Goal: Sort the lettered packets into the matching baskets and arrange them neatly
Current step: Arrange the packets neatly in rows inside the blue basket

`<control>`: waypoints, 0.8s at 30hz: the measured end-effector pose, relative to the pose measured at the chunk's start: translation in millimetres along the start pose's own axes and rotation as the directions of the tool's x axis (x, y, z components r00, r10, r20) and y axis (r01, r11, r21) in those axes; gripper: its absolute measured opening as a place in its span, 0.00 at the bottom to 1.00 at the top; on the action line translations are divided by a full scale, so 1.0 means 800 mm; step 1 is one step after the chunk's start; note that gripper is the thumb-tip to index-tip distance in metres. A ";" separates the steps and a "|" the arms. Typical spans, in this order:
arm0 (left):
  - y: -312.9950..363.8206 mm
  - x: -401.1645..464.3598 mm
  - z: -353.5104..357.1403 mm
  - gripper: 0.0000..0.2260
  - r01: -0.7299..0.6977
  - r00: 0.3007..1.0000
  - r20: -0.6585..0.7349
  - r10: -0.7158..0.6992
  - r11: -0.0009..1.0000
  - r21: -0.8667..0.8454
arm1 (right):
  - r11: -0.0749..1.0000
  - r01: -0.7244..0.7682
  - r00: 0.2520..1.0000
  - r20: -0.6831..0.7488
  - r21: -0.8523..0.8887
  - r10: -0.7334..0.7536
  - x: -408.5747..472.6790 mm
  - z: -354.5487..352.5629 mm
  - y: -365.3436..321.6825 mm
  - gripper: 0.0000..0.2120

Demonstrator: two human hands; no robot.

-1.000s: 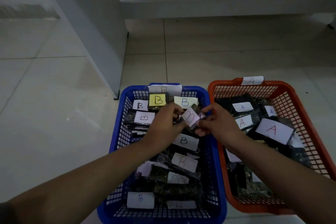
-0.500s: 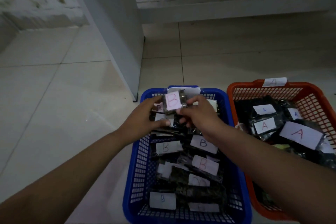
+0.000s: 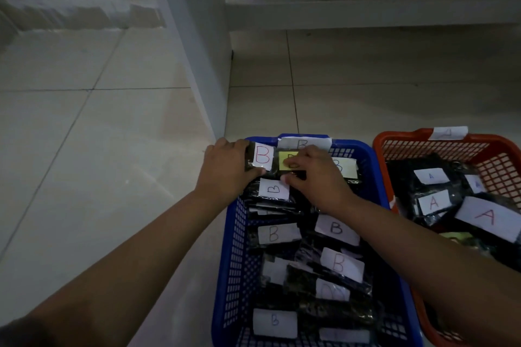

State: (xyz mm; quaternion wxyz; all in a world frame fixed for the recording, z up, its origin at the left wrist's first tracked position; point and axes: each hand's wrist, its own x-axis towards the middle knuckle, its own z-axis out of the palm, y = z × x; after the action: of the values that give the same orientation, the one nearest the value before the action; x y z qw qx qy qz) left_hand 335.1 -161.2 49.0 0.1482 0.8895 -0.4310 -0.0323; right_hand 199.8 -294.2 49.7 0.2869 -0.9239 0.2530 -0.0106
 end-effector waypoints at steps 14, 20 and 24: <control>0.011 -0.003 0.006 0.21 -0.156 0.977 0.164 0.140 0.983 0.092 | 0.911 0.229 0.971 0.017 -0.341 -0.238 -0.014 0.017 0.037 0.28; 0.004 -0.016 0.009 0.23 -0.301 0.908 0.268 0.321 0.947 -0.113 | 0.972 0.149 0.988 -0.006 -0.183 -0.152 -0.012 0.014 0.029 0.27; 0.000 -0.027 0.019 0.20 -0.330 0.923 0.173 0.343 0.939 -0.098 | 0.994 0.111 0.988 -0.106 0.017 -0.108 -0.029 -0.010 0.042 0.20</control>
State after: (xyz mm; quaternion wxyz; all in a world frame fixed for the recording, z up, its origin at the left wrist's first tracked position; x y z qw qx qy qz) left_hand 318.8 -148.4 33.1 0.1400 0.7897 -0.5881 -0.1045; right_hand 162.4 -311.2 41.3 0.2827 -0.9312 0.2166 -0.0779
